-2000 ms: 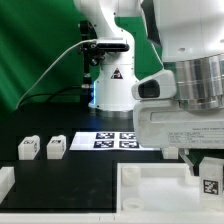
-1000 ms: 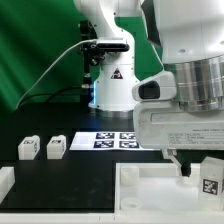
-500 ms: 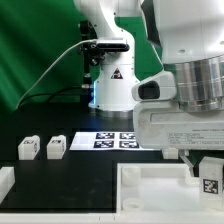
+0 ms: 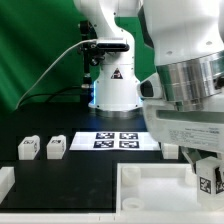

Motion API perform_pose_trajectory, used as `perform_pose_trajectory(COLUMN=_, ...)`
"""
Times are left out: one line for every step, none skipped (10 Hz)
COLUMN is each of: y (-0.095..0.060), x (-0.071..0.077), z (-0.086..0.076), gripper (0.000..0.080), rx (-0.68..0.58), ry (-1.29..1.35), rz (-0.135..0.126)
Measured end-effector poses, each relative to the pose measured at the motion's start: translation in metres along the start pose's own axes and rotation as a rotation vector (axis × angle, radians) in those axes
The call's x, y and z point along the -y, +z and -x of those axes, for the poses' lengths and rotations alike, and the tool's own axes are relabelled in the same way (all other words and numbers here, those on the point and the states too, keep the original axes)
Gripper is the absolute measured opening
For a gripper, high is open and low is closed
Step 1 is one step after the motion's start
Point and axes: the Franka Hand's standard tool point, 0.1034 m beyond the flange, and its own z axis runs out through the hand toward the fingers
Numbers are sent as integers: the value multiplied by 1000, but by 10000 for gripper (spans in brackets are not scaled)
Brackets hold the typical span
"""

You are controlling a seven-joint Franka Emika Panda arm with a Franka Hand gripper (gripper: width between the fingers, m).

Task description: Assemble one leg

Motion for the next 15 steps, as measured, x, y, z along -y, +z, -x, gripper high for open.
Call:
perform_pose_trajectory(y=0, x=0, z=0, gripper=297, rx=19, ry=140, rz=-20)
perform_pose_trajectory(y=0, x=0, z=0, gripper=297, rx=34, ry=265, rz=-29)
perform_pose_trajectory(y=0, x=1, z=1, gripper=297, rx=35, ry=377, rz=-30)
perform_pose_trajectory(y=1, x=1, z=2, gripper=297, rx=35, ry=377, rz=-29)
perform_pose_trajectory(y=1, x=1, z=2, gripper=297, rx=34, ry=360, rz=-28)
perform_pose_trajectory(y=2, x=0, z=2, gripper=476, rx=34, ry=297, rz=-26)
perform_pose_trajectory(y=3, x=-3, z=0, gripper=590, rx=37, ry=228, rz=-16)
perform_pose_trajectory(y=2, x=-4, z=-3, gripper=590, rx=33, ry=81, rz=-7)
perform_pose_trajectory(y=1, x=-3, z=2, gripper=637, rx=15, ry=-126, rz=24)
perform_pose_trajectory(y=0, x=-2, z=6, gripper=646, rx=8, ry=-225, rz=23)
perform_pose_trajectory(y=1, x=-3, z=4, gripper=646, rx=9, ry=-328, rz=24)
perform_pose_trajectory(y=1, x=-3, z=3, gripper=649, rx=9, ry=-399, rz=25)
perform_pose_trajectory(y=1, x=-3, z=3, gripper=649, rx=8, ry=-525, rz=28)
perform_pose_trajectory(y=1, x=-2, z=7, gripper=649, rx=-20, ry=-729, rz=68)
perform_pose_trajectory(y=1, x=2, z=11, gripper=649, rx=-28, ry=-901, rz=101)
